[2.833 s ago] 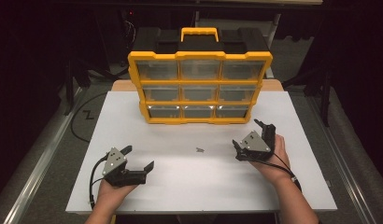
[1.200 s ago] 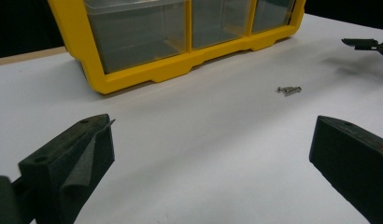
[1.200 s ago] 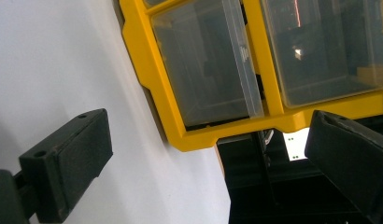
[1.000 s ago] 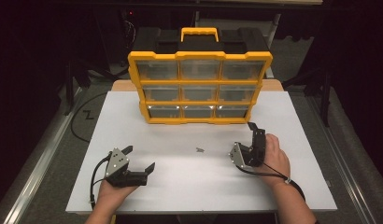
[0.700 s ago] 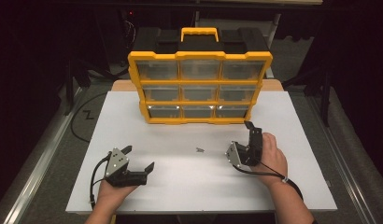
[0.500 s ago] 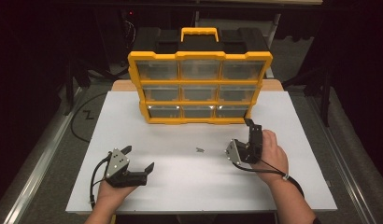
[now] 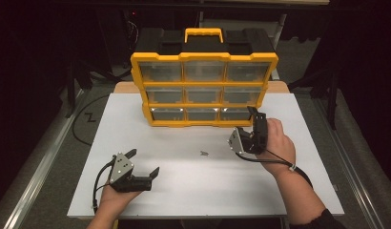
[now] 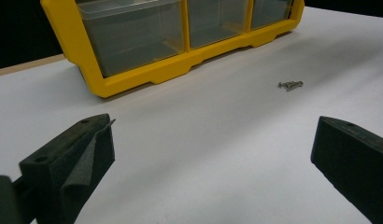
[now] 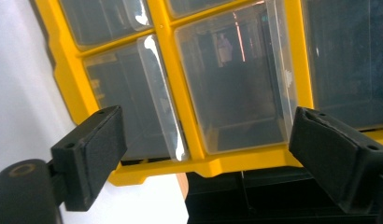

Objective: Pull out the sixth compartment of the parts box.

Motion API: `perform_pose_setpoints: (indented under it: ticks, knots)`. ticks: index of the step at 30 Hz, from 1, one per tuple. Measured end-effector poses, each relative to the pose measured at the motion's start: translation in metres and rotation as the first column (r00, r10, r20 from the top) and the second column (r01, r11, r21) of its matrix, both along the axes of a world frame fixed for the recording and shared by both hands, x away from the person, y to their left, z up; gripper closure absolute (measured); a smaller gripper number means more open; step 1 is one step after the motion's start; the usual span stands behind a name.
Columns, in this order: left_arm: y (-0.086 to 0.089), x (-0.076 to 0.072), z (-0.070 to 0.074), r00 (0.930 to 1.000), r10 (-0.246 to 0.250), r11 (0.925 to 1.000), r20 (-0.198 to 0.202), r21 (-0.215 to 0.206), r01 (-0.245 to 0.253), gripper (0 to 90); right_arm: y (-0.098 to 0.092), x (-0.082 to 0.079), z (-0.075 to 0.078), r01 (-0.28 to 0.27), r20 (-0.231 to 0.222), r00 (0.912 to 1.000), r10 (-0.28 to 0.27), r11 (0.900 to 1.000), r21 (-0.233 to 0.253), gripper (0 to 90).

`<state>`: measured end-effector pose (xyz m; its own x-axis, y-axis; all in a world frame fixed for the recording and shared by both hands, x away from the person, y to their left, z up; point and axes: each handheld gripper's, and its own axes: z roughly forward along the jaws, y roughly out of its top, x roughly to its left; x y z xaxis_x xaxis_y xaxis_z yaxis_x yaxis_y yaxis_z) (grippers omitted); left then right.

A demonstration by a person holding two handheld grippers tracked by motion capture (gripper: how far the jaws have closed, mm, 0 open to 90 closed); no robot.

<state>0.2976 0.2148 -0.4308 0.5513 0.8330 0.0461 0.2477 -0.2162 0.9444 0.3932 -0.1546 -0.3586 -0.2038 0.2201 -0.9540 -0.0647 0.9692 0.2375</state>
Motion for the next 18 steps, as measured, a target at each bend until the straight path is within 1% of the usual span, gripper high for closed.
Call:
perform_pose_setpoints:
  ticks: [1, 2, 3, 4, 6, 7, 8, 11, 12, 13, 14, 15, 16, 17, 18]
  knots:
    - [0.0, 0.0, 0.0, 1.0, 0.0, 1.0, 0.0, 0.0, 0.0, 0.4, 0.0, 0.0, 0.0, 0.0, 0.0, 1.0, 0.0, 1.0, 0.0, 13.6]
    - [0.0, 0.0, 0.0, 1.0, -0.001, 1.0, 0.002, -0.005, 0.001, 0.4, 0.0, 0.002, 0.001, 0.003, -0.01, 0.9999, -0.003, 1.0, 0.001, 14.0]
    - [0.0, 0.0, 0.0, 1.0, -0.001, 1.0, 0.005, -0.009, 0.001, 0.4, 0.001, 0.005, 0.002, 0.008, -0.004, 1.0, -0.008, 1.0, -0.016, 14.2]
    - [0.0, 0.0, 0.0, 0.9999, 0.002, 1.0, 0.01, -0.009, -0.002, 0.3, 0.001, 0.009, 0.002, 0.022, -0.012, 0.9997, -0.022, 1.0, 0.001, 14.4]
    - [0.0, 0.0, 0.0, 0.9999, 0.004, 1.0, 0.014, -0.006, -0.003, 0.3, 0.001, 0.011, 0.002, 0.031, -0.016, 0.9994, -0.031, 0.999, 0.01, 14.7]
    - [0.0, 0.0, 0.0, 0.9999, 0.003, 1.0, 0.013, -0.003, -0.003, 0.3, 0.001, 0.014, 0.006, 0.02, -0.005, 0.9998, -0.02, 0.999, -0.035, 15.1]
    - [0.0, 0.0, 0.0, 0.9999, 0.005, 1.0, 0.015, -0.001, -0.005, 0.3, 0.002, 0.016, 0.005, 0.031, -0.004, 0.9995, -0.031, 0.999, -0.016, 16.9]
    - [0.0, 0.001, 0.0, 1.0, 0.01, 0.9999, 0.001, 0.005, -0.01, 0.3, 0.003, 0.02, 0.006, 0.033, -0.011, 0.9994, -0.033, 0.999, -0.021, 17.9]
    - [0.0, 0.001, 0.0, 0.9999, 0.01, 0.9999, -0.003, 0.008, -0.01, 0.3, 0.003, 0.021, 0.008, 0.036, 0.005, 0.9993, -0.036, 0.999, -0.037, 18.8]
    - [0.0, 0.001, 0.0, 0.9999, 0.009, 0.9999, -0.006, 0.011, -0.009, 0.3, 0.003, 0.022, 0.008, 0.04, 0.0, 0.9992, -0.04, 0.999, -0.02, 19.8]
    - [0.0, 0.001, 0.0, 0.9999, 0.008, 0.9999, -0.009, 0.013, -0.008, 0.3, 0.003, 0.024, 0.009, 0.047, -0.004, 0.9989, -0.048, 0.999, -0.013, 20.4]
    - [0.0, 0.001, 0.0, 0.9999, 0.007, 0.9999, -0.008, 0.015, -0.007, 0.3, 0.003, 0.026, 0.011, 0.051, 0.002, 0.9987, -0.051, 0.999, -0.02, 21.5]
    - [-0.001, 0.0, 0.0, 1.0, 0.003, 0.9998, -0.007, 0.017, -0.003, 0.3, 0.004, 0.028, 0.012, 0.054, -0.007, 0.9985, -0.055, 0.998, -0.012, 23.0]
    - [-0.001, 0.0, 0.0, 1.0, 0.003, 0.9998, -0.007, 0.017, -0.003, 0.3, 0.004, 0.028, 0.012, 0.054, -0.007, 0.9985, -0.055, 0.998, -0.012, 23.0]
    - [-0.001, 0.0, 0.0, 1.0, 0.003, 0.9998, -0.006, 0.018, -0.003, 0.3, 0.004, 0.03, 0.014, 0.053, 0.007, 0.9986, -0.053, 0.998, -0.033, 24.1]
